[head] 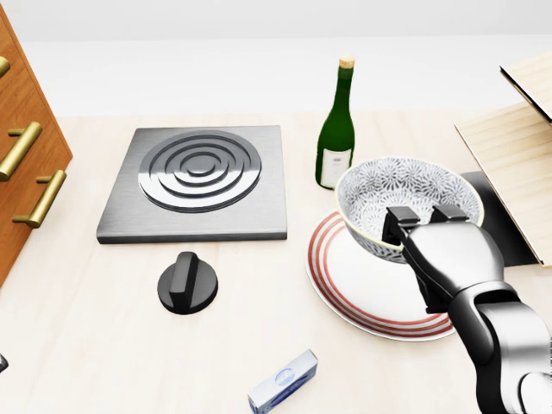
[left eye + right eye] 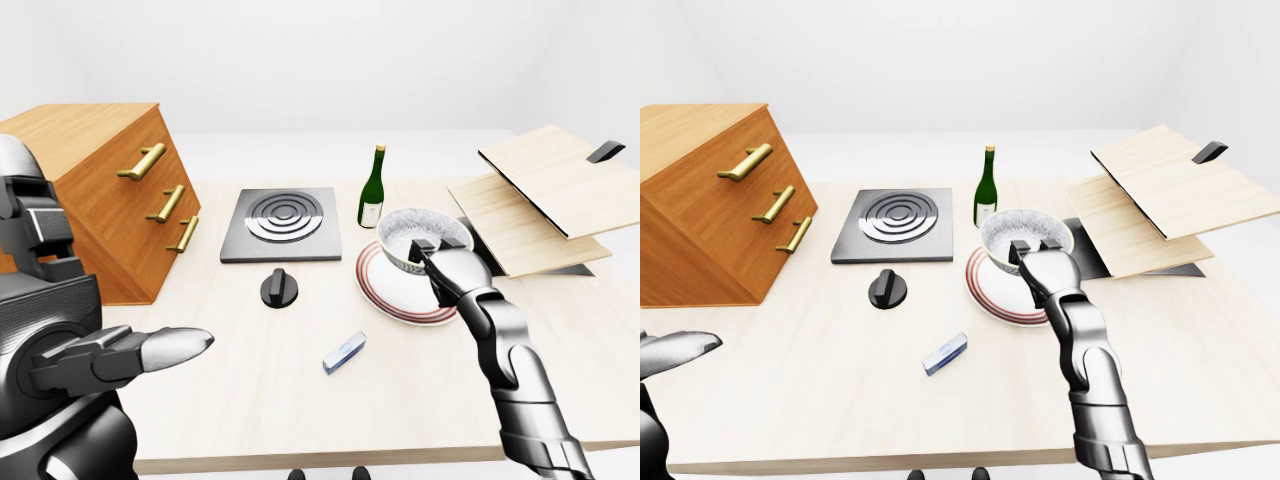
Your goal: Pick up the akita bowl and put it on the plate.
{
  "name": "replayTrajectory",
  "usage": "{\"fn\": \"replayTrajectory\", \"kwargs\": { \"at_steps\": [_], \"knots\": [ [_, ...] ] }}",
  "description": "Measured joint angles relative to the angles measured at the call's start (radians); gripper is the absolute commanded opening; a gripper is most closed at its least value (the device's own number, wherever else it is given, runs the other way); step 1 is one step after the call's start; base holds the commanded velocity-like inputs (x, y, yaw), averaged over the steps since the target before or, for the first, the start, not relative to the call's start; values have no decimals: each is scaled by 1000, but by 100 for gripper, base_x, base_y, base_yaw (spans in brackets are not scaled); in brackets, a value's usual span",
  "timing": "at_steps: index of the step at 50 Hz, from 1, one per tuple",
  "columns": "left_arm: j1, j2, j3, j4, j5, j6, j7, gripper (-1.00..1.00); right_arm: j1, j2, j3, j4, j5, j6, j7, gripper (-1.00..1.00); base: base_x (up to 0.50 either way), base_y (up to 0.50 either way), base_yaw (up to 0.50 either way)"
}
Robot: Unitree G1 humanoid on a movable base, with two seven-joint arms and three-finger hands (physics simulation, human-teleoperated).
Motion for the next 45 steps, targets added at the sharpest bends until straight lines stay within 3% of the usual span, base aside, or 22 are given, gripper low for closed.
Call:
{"fn": "replayTrajectory", "kwargs": {
  "at_steps": [45],
  "knots": [
    [-16,-19,13,0,12,0,-14,100,-106,-11,65,311,-40,0,-152,-100,0,0,0]
  ]
}}
